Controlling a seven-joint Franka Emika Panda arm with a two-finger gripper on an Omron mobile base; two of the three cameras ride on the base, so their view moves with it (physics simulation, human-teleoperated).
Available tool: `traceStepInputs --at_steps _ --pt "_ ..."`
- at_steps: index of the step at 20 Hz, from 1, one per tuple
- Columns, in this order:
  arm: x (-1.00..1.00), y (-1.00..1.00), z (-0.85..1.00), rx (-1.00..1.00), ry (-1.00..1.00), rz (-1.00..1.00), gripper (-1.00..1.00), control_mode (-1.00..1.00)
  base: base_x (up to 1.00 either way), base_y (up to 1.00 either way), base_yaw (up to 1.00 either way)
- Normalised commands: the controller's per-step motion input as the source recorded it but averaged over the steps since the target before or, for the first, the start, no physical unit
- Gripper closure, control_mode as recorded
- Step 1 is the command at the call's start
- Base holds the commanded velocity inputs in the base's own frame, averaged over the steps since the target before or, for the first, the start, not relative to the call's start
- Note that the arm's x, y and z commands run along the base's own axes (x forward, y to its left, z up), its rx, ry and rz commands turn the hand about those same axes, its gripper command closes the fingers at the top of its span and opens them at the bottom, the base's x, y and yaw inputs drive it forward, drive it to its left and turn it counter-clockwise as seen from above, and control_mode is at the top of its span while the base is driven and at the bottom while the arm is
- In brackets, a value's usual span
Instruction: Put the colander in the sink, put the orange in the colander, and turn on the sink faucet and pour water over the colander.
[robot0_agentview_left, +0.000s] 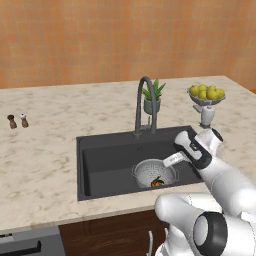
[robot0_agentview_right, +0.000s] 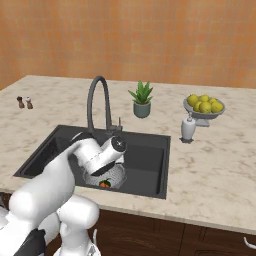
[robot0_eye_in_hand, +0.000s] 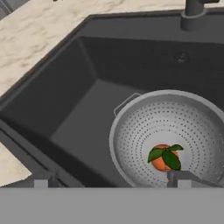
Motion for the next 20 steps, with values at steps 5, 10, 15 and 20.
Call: traceStepInputs --at_steps 5,10,15,20 --pt "-0.04 -0.40 0.84 -0.12 0.03 0.00 -1.00 -1.00 0.00 0.00 0.00" --pt "0.04 -0.55 0.46 -0.04 -0.14 0.00 -1.00 -1.00 0.00 0.00 0.00" --pt "0.29 -0.77 0.42 0.00 -0.26 0.07 -1.00 -1.00 0.00 0.00 0.00" --pt "0.80 -0.62 0.48 0.06 -0.26 0.09 -1.00 -1.00 0.00 0.00 0.00"
